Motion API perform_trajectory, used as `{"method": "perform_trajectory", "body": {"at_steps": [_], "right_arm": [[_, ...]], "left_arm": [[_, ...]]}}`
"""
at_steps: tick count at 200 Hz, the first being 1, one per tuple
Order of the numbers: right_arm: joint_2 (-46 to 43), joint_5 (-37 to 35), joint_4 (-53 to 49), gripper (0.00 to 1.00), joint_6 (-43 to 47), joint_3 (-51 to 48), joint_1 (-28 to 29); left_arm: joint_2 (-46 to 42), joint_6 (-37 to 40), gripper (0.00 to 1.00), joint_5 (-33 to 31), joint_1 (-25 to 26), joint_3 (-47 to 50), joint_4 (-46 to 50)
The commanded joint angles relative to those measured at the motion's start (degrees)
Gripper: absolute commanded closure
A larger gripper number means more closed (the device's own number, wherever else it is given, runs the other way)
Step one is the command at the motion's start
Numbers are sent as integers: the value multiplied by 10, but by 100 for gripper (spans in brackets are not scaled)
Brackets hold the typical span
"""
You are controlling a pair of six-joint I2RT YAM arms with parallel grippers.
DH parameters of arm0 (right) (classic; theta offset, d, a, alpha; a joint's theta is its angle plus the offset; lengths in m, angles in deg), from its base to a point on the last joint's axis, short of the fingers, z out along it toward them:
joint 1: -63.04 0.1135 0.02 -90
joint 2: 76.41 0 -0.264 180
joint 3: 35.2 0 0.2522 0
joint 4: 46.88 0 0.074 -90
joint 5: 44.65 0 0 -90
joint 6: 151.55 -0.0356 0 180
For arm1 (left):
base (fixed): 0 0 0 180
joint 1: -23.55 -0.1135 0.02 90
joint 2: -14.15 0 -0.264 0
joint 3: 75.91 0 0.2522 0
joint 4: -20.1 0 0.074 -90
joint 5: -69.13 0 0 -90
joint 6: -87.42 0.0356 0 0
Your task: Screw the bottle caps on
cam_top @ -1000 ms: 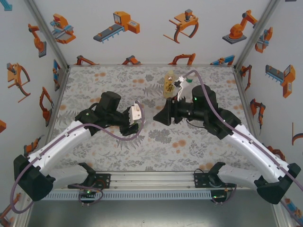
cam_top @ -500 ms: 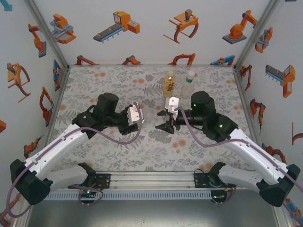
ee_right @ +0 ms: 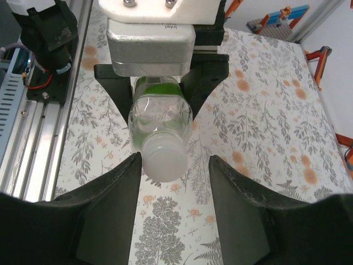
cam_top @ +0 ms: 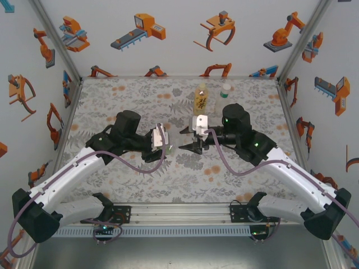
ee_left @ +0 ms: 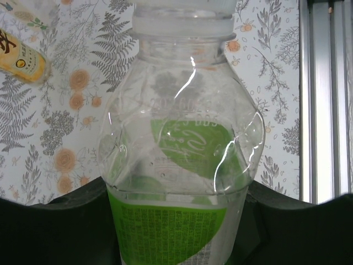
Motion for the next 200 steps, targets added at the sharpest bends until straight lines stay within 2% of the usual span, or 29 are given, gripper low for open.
{"method": "perform_trajectory", "body": {"at_steps": [1, 33, 86, 200], "right_arm": [[6, 20, 16, 52, 12, 20, 4], [10, 33, 9, 55, 11, 21, 7], [7, 3, 9, 66, 8, 14, 11], [7, -10, 25, 57, -29, 7, 14]], "left_arm": [[-6, 17, 100, 33, 4, -3, 6], [-7, 13, 100, 21, 4, -4, 6], [-10, 9, 100, 10, 3, -4, 5], [-18, 6, 100, 6, 4, -2, -1]]}}
